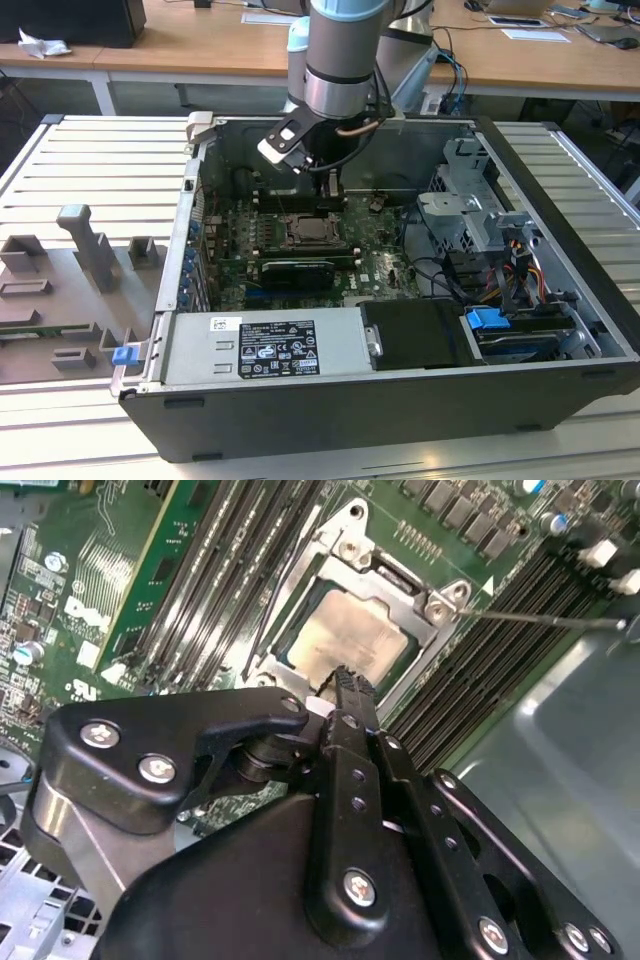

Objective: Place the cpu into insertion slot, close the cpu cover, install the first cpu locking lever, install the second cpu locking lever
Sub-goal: 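Close the cpu cover, then install the first cpu locking lever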

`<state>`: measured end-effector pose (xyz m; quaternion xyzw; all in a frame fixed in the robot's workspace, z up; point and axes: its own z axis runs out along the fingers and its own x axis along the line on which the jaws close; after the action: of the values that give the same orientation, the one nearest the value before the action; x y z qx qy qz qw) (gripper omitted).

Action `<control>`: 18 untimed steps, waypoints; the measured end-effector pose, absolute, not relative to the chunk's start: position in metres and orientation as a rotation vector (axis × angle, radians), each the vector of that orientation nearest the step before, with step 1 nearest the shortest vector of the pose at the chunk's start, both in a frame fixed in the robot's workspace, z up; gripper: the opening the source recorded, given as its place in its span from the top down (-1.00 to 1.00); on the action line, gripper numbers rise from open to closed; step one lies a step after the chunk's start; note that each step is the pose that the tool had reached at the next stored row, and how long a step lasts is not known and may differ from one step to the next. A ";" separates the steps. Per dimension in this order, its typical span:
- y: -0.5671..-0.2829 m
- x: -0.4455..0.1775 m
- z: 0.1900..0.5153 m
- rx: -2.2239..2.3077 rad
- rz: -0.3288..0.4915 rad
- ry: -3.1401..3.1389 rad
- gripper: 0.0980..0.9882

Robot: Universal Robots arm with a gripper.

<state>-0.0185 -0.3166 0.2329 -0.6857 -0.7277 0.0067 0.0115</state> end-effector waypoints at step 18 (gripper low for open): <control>-0.316 -0.027 0.260 -2.139 0.022 -2.270 0.98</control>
<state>-0.0272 -0.3157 0.2601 -0.6857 -0.7278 0.0070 0.0112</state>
